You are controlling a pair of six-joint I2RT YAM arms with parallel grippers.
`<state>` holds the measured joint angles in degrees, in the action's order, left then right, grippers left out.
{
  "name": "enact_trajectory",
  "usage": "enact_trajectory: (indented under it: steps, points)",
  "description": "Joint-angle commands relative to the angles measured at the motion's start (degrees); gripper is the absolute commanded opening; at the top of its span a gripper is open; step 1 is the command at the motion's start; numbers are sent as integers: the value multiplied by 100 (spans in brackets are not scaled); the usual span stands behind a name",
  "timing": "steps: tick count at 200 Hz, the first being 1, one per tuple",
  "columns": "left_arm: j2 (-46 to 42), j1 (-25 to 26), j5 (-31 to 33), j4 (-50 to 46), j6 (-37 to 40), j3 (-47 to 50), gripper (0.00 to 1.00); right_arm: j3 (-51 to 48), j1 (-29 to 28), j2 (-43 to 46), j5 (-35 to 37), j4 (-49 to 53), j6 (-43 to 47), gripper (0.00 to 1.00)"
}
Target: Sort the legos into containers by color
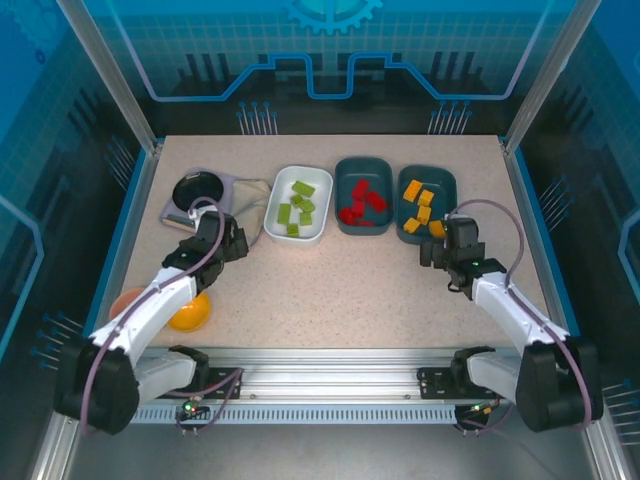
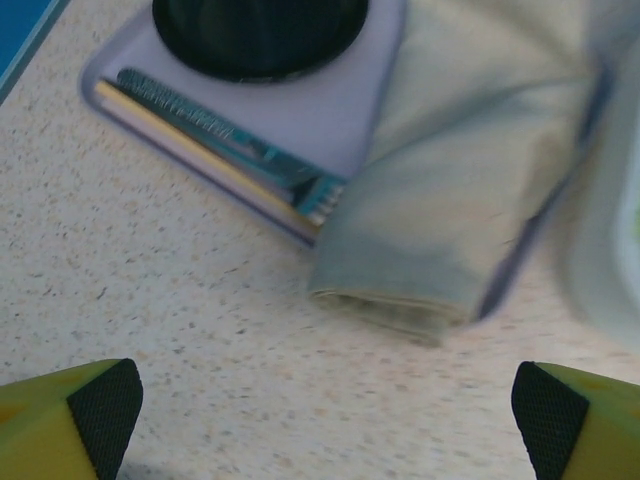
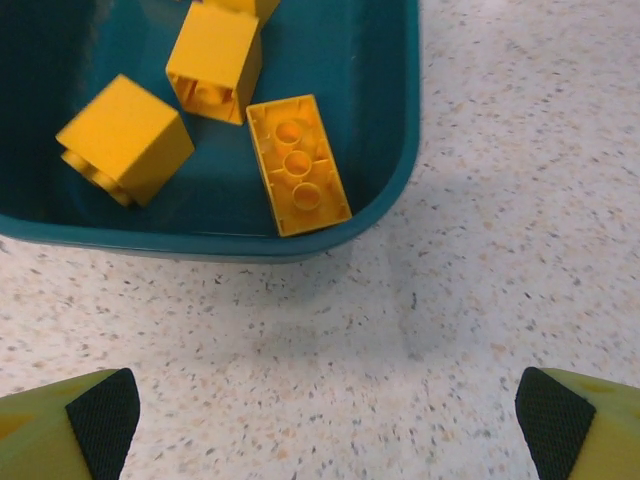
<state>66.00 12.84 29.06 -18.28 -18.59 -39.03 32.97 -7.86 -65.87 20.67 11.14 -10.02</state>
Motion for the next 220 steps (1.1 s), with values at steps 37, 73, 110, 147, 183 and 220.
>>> enact_trajectory:
  steps: [37,73,110,147,183,220]
  points:
    - [1358,-822,-852,3087,1051,308,99,-367,218,-1049,-626,-3081,715,100]
    - [2127,-1185,-1490,4377,1459,396,99,-244,561,-1719,-1218,-4181,693,100]
    - [1850,-1262,-1838,5699,1518,1286,99,-902,522,-1962,-1634,-5595,924,100]
    - [2044,-1197,-1563,6570,1501,1685,99,-1140,445,-1990,-1100,-5975,772,100]
    - [2062,-1181,-1550,6573,1525,1666,99,-959,241,-2027,-726,-5700,880,100]
    - [2065,-1144,-1508,6540,1551,1653,99,-960,251,-2037,-752,-5719,884,100]
